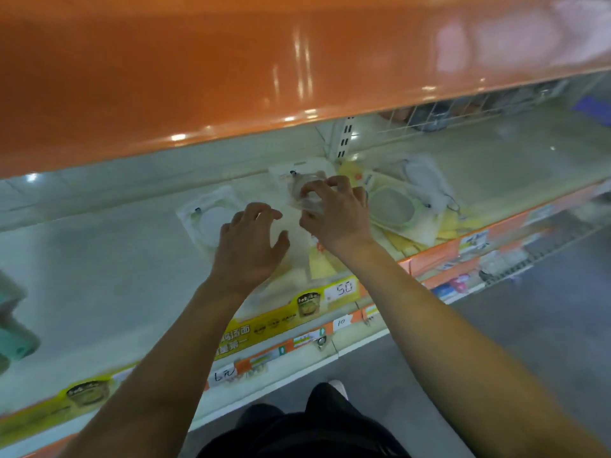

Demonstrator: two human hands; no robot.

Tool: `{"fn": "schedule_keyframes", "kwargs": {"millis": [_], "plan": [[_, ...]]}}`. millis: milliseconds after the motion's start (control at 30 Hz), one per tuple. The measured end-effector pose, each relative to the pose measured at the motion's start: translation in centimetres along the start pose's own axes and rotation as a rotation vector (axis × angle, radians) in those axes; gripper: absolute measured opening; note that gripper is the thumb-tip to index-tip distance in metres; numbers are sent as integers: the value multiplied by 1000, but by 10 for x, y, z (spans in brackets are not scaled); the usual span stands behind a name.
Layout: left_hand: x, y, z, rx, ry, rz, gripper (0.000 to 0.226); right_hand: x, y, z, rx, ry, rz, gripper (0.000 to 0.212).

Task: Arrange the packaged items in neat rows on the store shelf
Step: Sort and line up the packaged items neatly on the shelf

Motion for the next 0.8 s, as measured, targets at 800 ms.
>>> {"fn": "schedule_keyframes", "kwargs": {"millis": [800], "plan": [[-132,116,74,40,-12,153,28,-162,88,-74,-122,49,245,46]]}}
Point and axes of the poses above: each hand's wrist, its own y-axis towards the middle knuckle, its own z-axis out of the palm, x = y × z, the point moved 10 cm from there along y, towards the middle knuckle, and after that the axes turned 13 degrees about z, right-handed, at the moved point
